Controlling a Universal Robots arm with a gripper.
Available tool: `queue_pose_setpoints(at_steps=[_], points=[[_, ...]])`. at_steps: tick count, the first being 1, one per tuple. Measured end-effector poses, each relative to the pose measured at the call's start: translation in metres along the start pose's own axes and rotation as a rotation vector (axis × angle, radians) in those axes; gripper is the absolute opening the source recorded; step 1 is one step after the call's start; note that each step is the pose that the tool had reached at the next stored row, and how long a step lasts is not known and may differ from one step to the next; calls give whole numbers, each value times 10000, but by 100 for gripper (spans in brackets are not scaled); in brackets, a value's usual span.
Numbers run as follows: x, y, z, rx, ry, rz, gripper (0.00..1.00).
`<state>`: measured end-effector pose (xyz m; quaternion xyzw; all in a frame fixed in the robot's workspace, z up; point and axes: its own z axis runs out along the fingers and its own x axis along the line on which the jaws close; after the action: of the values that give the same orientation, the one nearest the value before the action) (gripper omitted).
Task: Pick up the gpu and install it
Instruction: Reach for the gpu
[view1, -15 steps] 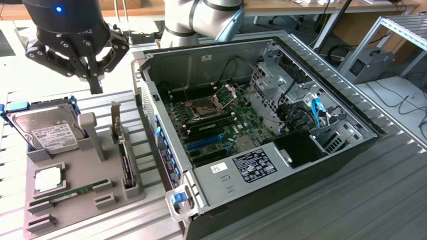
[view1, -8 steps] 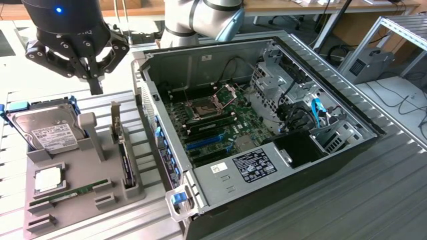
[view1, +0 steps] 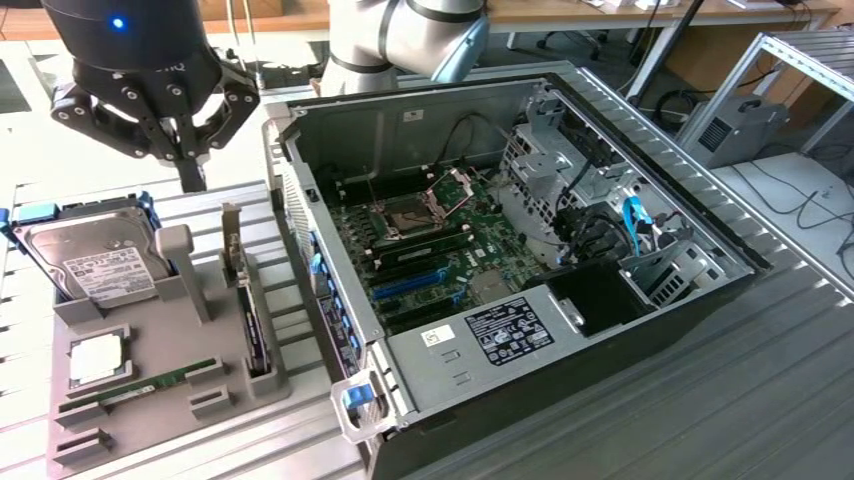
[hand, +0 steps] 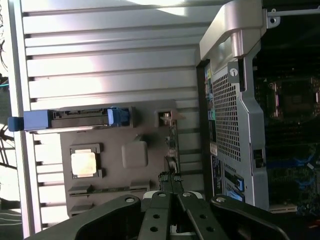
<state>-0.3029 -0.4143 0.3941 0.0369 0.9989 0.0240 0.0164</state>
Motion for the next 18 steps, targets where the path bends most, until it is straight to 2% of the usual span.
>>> queue_pose_setpoints(at_steps=[18], points=[[-11,-150,-7,19,-1,-1,11]])
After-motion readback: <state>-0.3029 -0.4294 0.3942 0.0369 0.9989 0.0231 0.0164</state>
